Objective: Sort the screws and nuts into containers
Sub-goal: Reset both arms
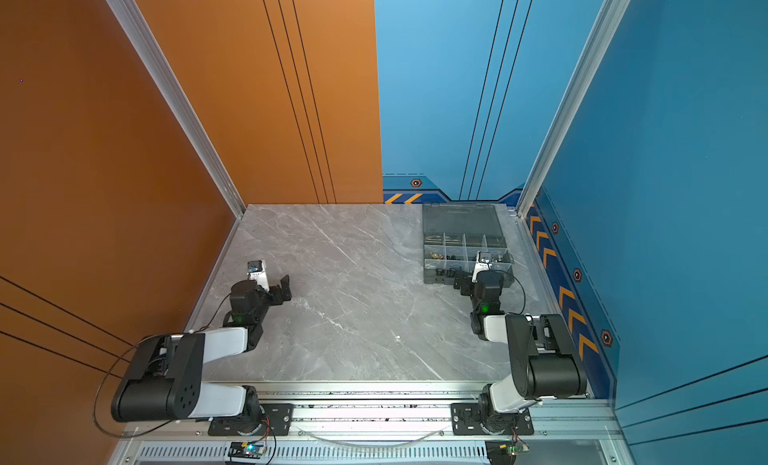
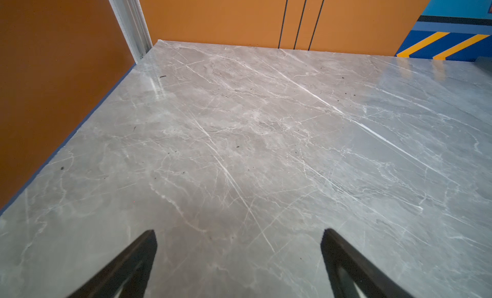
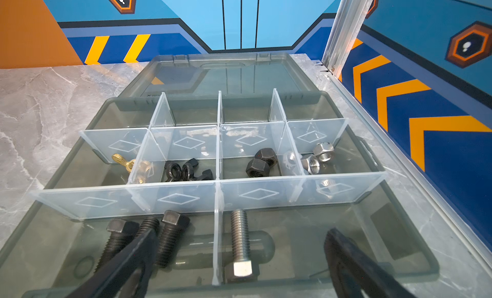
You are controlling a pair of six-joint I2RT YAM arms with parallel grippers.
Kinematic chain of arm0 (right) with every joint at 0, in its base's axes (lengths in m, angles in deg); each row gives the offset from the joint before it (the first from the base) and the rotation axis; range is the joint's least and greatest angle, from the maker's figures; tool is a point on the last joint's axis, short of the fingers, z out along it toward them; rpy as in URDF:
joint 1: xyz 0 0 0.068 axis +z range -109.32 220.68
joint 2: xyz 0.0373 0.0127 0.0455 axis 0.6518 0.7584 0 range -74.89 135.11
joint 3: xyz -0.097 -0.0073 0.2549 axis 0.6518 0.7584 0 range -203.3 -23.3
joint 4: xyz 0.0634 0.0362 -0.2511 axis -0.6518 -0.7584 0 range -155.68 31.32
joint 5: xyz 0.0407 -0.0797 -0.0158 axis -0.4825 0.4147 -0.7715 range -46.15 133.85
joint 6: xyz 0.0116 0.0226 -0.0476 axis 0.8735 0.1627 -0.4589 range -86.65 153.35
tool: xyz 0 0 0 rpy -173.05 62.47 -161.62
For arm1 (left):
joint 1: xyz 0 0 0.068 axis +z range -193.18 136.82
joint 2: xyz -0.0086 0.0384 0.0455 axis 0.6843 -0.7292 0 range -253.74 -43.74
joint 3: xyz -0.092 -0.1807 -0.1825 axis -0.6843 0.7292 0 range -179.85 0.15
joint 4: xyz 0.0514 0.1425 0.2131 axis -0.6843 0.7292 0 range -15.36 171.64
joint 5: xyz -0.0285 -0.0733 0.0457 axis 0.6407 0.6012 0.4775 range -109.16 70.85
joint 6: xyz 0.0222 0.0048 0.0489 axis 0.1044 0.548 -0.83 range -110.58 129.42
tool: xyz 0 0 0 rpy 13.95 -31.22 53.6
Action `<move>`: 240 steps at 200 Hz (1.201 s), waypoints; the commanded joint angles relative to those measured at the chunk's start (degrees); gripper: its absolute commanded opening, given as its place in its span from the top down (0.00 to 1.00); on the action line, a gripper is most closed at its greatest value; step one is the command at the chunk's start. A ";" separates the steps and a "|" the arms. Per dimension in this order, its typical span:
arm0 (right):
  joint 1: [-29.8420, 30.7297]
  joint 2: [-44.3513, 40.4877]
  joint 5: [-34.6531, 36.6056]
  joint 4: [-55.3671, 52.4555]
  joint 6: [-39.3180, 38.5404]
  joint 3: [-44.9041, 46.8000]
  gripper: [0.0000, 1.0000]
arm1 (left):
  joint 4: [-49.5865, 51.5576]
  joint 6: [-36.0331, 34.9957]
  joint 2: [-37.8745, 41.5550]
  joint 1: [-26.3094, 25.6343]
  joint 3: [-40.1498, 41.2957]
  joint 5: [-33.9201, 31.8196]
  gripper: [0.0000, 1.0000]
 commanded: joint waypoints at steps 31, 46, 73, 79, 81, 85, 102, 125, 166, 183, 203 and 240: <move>0.20 0.62 1.74 1.44 0.20 0.80 0.00 | -13.63 -2.41 -7.44 -1.76 0.72 0.07 0.02; 0.20 0.62 1.70 1.43 0.19 0.82 0.00 | -13.04 -3.14 -7.18 -2.73 0.64 -1.59 0.02; 0.17 0.62 1.68 1.44 0.20 0.70 0.00 | -12.99 -1.64 -7.30 -2.48 0.56 -5.21 0.02; 0.19 0.62 1.67 1.45 0.20 0.81 0.00 | -13.03 -1.09 -7.27 -2.50 0.65 -6.69 0.02; 0.19 0.62 1.70 1.45 0.20 0.81 0.00 | -13.03 -0.93 -7.24 -2.44 0.70 -7.16 0.02; 0.20 0.58 1.67 1.44 0.20 0.74 0.00 | -13.11 -0.62 -7.16 -2.48 0.81 -7.83 0.02; 0.15 0.62 1.65 1.44 0.19 0.81 0.00 | -13.38 -0.42 -7.12 -2.57 0.98 -8.81 0.02; 0.20 0.62 1.67 1.44 0.20 0.80 0.00 | -13.25 -0.71 -7.41 -2.74 0.76 -8.88 0.02; 0.20 0.62 1.65 1.44 0.20 0.81 0.00 | -12.93 -0.73 -7.33 -2.77 0.61 -8.85 0.02; 0.19 0.62 1.65 1.44 0.21 0.82 0.00 | -12.94 -0.56 -7.25 -2.57 0.79 -8.55 0.02; 0.20 0.62 1.67 1.44 0.18 0.81 0.00 | -13.03 -0.51 -7.33 -2.56 0.79 -8.46 0.02; 0.64 1.05 1.97 3.05 -0.26 1.41 0.00 | -12.95 -0.65 -7.43 -2.57 0.62 -8.73 0.02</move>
